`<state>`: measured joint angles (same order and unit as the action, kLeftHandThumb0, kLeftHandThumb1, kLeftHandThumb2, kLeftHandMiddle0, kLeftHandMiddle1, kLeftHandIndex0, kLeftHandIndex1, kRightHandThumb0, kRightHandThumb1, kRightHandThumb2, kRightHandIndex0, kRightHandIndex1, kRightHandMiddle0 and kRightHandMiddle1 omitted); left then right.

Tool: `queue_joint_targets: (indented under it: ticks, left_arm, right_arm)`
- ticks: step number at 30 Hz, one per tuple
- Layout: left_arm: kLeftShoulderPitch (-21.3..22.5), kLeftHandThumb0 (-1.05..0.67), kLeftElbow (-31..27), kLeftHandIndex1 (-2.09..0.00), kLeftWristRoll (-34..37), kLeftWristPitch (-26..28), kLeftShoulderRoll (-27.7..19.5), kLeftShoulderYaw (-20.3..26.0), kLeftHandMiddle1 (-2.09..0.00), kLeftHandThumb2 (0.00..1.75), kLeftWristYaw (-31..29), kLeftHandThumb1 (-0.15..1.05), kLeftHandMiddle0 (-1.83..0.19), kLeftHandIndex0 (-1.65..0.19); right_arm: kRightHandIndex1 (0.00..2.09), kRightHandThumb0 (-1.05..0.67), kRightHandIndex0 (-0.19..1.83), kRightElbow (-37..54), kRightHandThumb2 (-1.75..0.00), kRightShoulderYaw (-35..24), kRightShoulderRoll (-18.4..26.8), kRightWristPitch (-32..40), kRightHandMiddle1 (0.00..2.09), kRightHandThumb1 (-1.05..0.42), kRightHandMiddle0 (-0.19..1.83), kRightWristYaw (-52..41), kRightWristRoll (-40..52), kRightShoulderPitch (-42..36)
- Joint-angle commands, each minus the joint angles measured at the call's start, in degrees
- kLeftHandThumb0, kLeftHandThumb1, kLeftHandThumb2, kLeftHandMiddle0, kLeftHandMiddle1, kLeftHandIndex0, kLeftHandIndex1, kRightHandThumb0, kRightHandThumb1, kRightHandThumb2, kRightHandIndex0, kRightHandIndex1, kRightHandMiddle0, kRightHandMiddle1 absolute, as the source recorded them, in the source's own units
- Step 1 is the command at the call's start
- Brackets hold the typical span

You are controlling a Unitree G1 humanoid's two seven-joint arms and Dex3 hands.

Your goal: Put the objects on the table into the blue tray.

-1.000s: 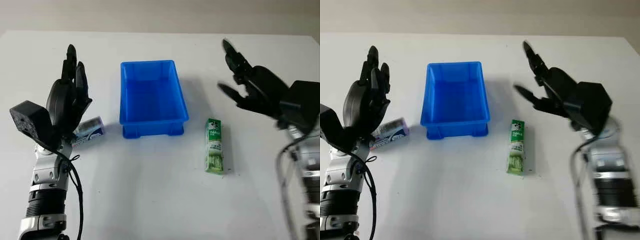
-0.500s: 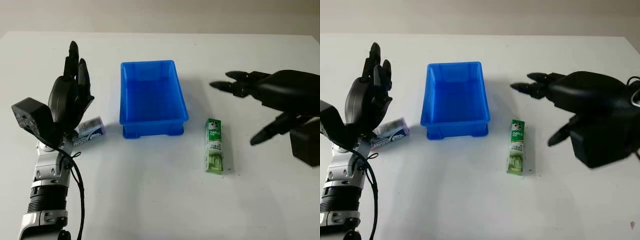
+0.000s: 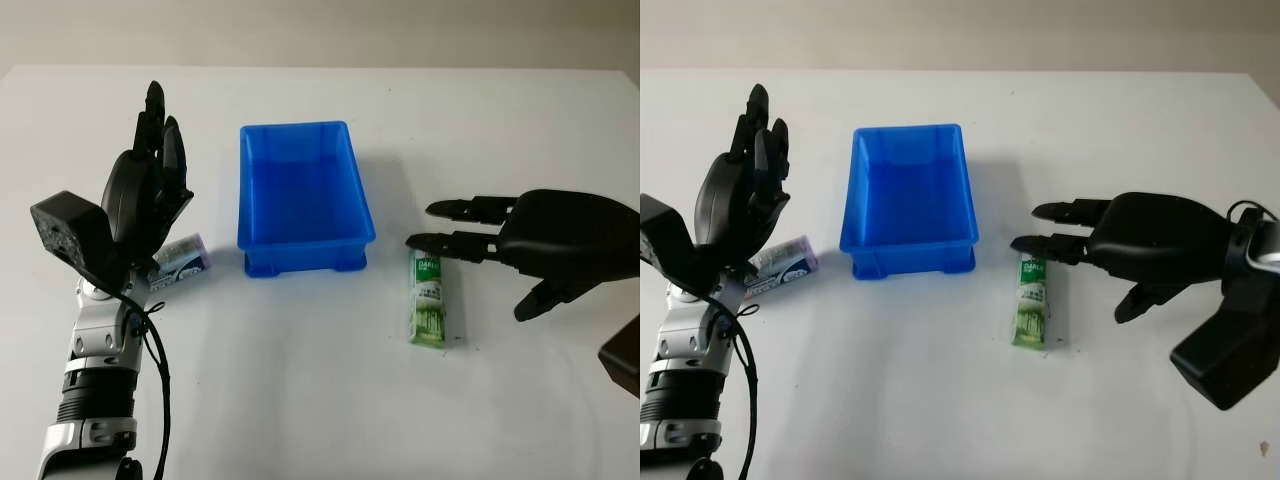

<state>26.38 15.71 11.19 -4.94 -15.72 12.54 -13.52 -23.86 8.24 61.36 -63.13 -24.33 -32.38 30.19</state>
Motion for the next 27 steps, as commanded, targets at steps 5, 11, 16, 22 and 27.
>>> queue_joint_targets:
  ticks: [5,11,16,22,27]
  left_arm:
    - [0.5,-0.81,-0.2,0.0,-0.1,-0.2,-0.7,0.1,0.0,0.71,-0.3,1.05,0.19,0.19]
    - [0.2,-0.81,-1.0,0.0,0.1,0.6,-0.4,0.1,0.0,0.7,0.0,1.05,0.19,0.19]
    - [-0.1,-0.81,-1.4,0.0,-0.1,0.5,-0.3,-0.1,0.0,0.7,0.1,1.05,0.19,0.19]
    - [-0.7,-0.8,-2.5,0.0,0.0,0.9,-0.2,0.0,0.0,0.7,0.2,1.05,0.19,0.19]
    - [-1.1,-0.8,-2.7,0.0,0.2,0.5,-0.3,0.2,0.0,0.7,-0.1,1.05,0.19,0.19]
  right_arm:
    - [0.12,-0.32,0.25,-2.1,-0.07,0.8,-2.3,-4.1,0.12,-0.96,0.25,3.4,0.8,1.9]
    - [0.09,-0.34,0.24,-1.9,-0.06,1.2,-2.9,-5.4,0.1,-0.95,0.23,4.4,-0.9,2.8]
    - [0.13,-0.35,0.32,-2.7,-0.04,1.5,-4.4,-6.8,0.14,-0.91,0.29,6.7,-3.6,3.5]
    - [0.2,-0.12,0.47,-3.7,-0.06,3.2,-5.0,-8.0,0.22,-0.96,0.41,8.2,-6.0,3.9]
    - [0.25,-0.16,0.52,-5.3,-0.05,4.1,-5.4,-8.9,0.37,-0.95,0.42,10.3,-8.4,3.9]
